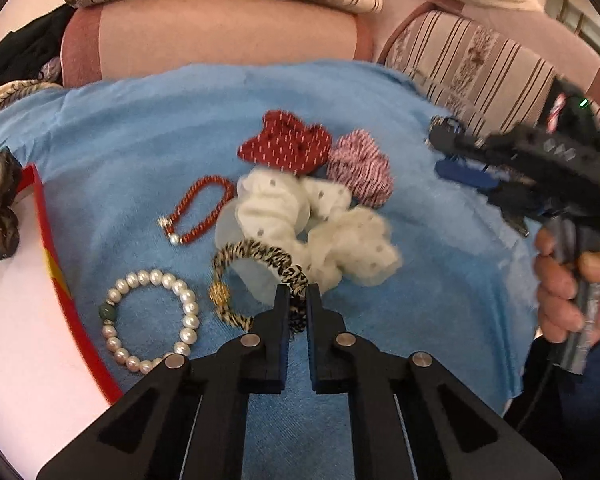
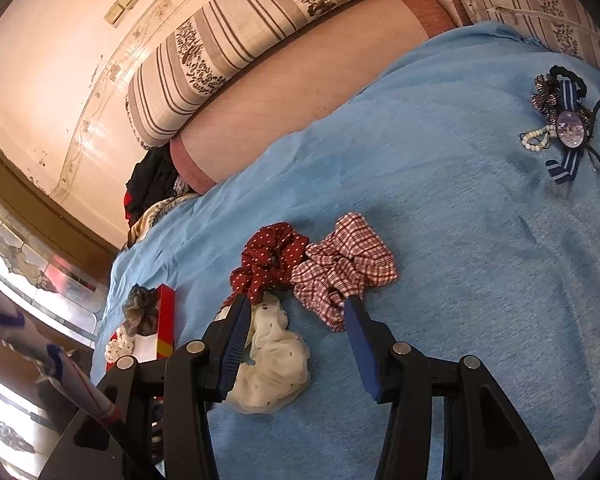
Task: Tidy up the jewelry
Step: 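Move both grippers back over the remaining scrunchies and bracelets, then grasp the leopard scrunchie with the left gripper while the right grasps the checked scrunchie, then carry the leopard scrunchie with the left gripper while the right carries the checked one toward the tray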
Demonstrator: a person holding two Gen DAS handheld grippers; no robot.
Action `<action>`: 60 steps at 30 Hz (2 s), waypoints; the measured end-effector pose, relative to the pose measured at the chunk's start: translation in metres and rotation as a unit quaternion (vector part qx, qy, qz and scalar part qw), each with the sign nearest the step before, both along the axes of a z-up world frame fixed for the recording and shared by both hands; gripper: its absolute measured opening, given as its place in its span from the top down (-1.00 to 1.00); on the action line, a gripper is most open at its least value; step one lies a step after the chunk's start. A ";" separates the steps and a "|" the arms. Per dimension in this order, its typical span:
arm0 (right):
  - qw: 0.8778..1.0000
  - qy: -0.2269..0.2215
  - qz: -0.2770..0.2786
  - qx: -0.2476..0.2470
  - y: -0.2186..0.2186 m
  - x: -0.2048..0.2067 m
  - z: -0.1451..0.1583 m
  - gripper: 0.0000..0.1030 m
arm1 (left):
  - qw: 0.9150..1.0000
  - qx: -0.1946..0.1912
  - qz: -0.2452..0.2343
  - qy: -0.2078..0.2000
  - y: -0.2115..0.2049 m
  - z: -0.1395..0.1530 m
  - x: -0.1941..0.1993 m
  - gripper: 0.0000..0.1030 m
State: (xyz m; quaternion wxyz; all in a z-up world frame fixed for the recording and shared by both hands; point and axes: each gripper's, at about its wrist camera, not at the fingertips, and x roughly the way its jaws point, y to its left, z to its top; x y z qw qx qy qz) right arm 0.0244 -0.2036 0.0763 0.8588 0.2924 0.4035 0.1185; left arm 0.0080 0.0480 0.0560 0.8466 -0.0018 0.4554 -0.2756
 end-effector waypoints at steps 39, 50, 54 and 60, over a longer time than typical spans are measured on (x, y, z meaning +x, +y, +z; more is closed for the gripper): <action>0.989 -0.065 -0.014 -0.133 0.026 0.007 0.007 0.83 | 0.995 -0.008 0.061 -0.081 0.014 0.024 -0.002 0.86; 0.982 -0.104 0.039 -0.150 0.062 -0.004 0.016 0.83 | 0.990 0.011 0.088 -0.108 0.019 0.028 -0.003 0.86; 0.981 -0.111 0.049 -0.153 0.067 -0.007 0.016 0.83 | 0.987 0.022 0.101 -0.125 0.021 0.032 -0.004 0.86; 0.977 -0.125 0.061 -0.160 0.074 -0.012 0.018 0.83 | 0.979 0.047 0.123 -0.154 0.024 0.036 -0.005 0.86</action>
